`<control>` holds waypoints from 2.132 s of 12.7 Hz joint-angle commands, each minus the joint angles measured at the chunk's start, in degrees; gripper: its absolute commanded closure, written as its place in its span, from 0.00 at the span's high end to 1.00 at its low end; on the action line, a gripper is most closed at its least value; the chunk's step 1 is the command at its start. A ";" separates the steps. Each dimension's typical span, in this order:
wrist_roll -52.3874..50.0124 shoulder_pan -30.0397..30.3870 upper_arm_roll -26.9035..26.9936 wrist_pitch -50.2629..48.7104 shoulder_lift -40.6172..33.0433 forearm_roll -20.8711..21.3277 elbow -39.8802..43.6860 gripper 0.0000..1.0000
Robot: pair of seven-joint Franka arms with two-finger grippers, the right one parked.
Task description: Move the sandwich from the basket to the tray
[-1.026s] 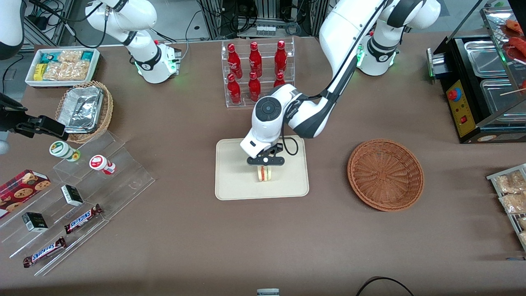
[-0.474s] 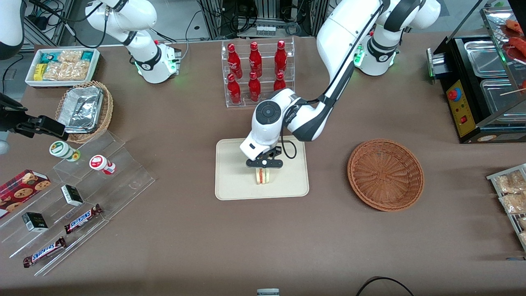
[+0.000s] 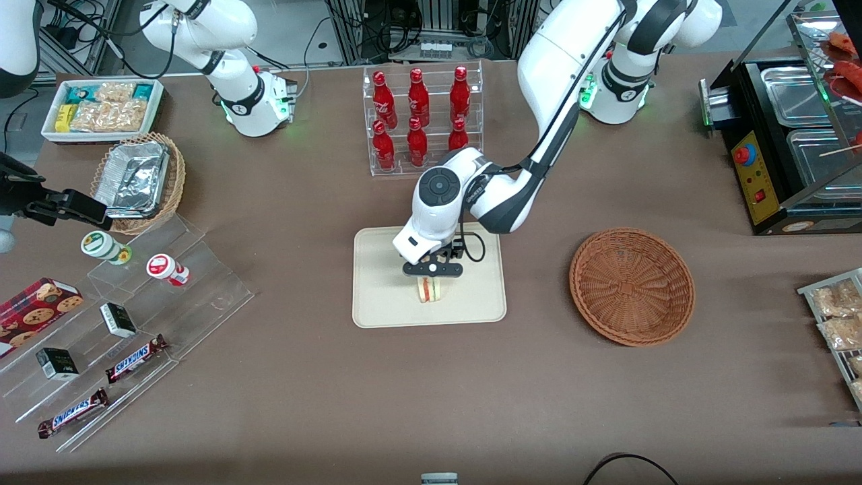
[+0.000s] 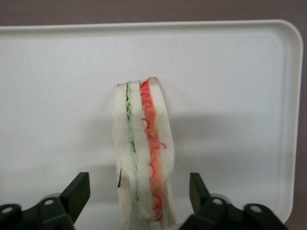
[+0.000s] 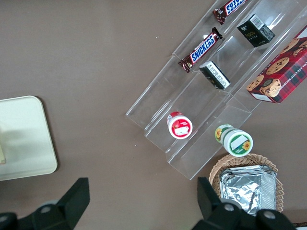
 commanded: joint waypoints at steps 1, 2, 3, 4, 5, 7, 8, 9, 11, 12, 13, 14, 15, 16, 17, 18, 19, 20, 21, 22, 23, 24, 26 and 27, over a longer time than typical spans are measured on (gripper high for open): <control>-0.68 -0.65 0.89 -0.71 -2.99 0.08 0.69 1.00; -0.77 -0.39 0.98 -1.32 -4.23 -0.01 0.78 1.00; -0.85 -0.12 1.16 -1.85 -5.89 -0.01 0.69 1.00; -2.33 0.32 1.33 -3.25 -7.73 -0.01 0.69 1.00; -4.09 1.97 1.25 -5.44 -9.75 -0.01 0.69 1.00; -5.07 5.40 1.25 -10.79 -14.85 -0.10 0.08 1.00; -5.07 7.94 1.25 -14.30 -17.22 -0.01 -0.01 1.00; -4.38 9.71 1.25 -17.03 -19.59 -0.01 0.07 1.00; -3.33 13.49 1.25 -21.52 -23.03 0.16 -0.10 1.00; -0.97 15.16 1.33 -23.72 -24.18 0.25 -0.10 1.00; 0.80 17.18 1.25 -25.57 -25.32 0.34 -0.19 1.00; 2.47 18.59 1.33 -27.15 -26.46 0.52 -0.19 1.00; 5.01 20.69 1.33 -29.00 -27.69 0.69 -0.19 1.00; 9.99 23.50 1.25 -31.80 -29.36 0.69 -0.19 1.00; 14.22 26.22 1.25 -33.22 -30.59 0.00 -0.02 1.00; 17.22 29.21 1.25 -33.84 -31.56 -0.18 0.16 1.00; 19.77 30.98 1.25 -34.63 -32.53 -0.19 -0.01 1.00; 21.97 32.30 1.25 -35.77 -32.97 -0.19 -0.01 1.00; 24.43 33.79 1.25 -37.26 -33.59 -0.19 0.07 1.00; 25.85 35.20 1.25 -38.15 -34.46 -0.10 -0.10 1.00; 26.12 35.56 1.33 -39.20 -35.60 -0.01 -0.54 1.00; 26.74 37.48 1.33 -39.64 -37.01 -0.01 -1.24 1.00; 33.12 40.21 1.33 -40.00 -39.73 -0.10 -4.13 1.00; 35.25 41.70 1.33 -40.09 -40.53 -0.10 -5.36 1.00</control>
